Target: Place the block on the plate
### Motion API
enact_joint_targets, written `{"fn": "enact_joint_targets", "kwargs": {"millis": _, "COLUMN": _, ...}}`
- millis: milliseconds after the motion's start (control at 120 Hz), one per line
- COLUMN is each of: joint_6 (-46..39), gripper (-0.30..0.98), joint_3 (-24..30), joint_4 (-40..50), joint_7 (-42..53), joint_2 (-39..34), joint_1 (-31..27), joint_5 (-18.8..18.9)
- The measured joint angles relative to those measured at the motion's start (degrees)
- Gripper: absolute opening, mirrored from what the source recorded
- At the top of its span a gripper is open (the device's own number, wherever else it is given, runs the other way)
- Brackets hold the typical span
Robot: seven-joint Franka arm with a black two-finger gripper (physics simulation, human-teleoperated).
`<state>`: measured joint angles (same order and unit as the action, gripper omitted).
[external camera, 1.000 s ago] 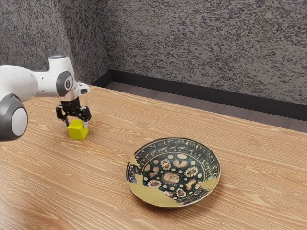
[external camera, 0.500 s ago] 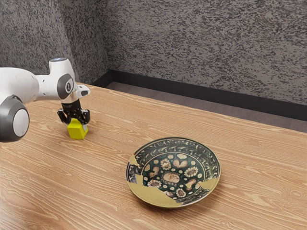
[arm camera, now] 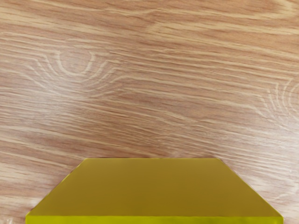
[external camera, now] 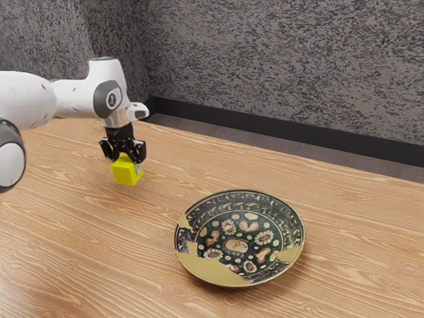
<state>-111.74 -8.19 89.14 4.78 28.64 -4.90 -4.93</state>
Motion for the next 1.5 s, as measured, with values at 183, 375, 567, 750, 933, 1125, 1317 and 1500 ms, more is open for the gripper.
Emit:
{"fn": "enact_joint_targets", "kwargs": {"millis": 183, "joint_6": 0.78, "gripper": 0.38, "joint_3": -0.01, "joint_4": 3.35, "joint_7": -0.04, "joint_2": -4.22, "joint_1": 6.90, "joint_5": 0.02}}
{"fn": "enact_joint_targets", "kwargs": {"millis": 375, "joint_6": 2.46, "gripper": 0.39, "joint_3": -0.05, "joint_4": 5.52, "joint_7": -0.08, "joint_2": -7.21, "joint_1": 12.57, "joint_5": 0.02}}
{"fn": "enact_joint_targets", "kwargs": {"millis": 567, "joint_6": 3.26, "gripper": 0.39, "joint_3": -0.05, "joint_4": 7.55, "joint_7": -0.07, "joint_2": -8.32, "joint_1": 18.27, "joint_5": 0.30}}
{"fn": "enact_joint_targets", "kwargs": {"millis": 750, "joint_6": 3.59, "gripper": 0.39, "joint_3": 0.01, "joint_4": 8.40, "joint_7": -0.01, "joint_2": -8.29, "joint_1": 23.76, "joint_5": 0.54}}
{"fn": "enact_joint_targets", "kwargs": {"millis": 933, "joint_6": 3.74, "gripper": 0.39, "joint_3": 0.36, "joint_4": 8.47, "joint_7": 0.06, "joint_2": -7.79, "joint_1": 28.88, "joint_5": 0.53}}
{"fn": "enact_joint_targets", "kwargs": {"millis": 1125, "joint_6": 3.22, "gripper": 0.39, "joint_3": 0.64, "joint_4": 4.65, "joint_7": 0.03, "joint_2": -2.81, "joint_1": 31.04, "joint_5": 0.11}}
{"fn": "enact_joint_targets", "kwargs": {"millis": 1317, "joint_6": 1.32, "gripper": 0.47, "joint_3": 0.71, "joint_4": 2.90, "joint_7": -0.09, "joint_2": 1.59, "joint_1": 31.28, "joint_5": -0.44}}
{"fn": "enact_joint_targets", "kwargs": {"millis": 1500, "joint_6": 0.59, "gripper": 0.59, "joint_3": 0.92, "joint_4": 2.99, "joint_7": -0.12, "joint_2": 0.24, "joint_1": 31.28, "joint_5": -0.47}}
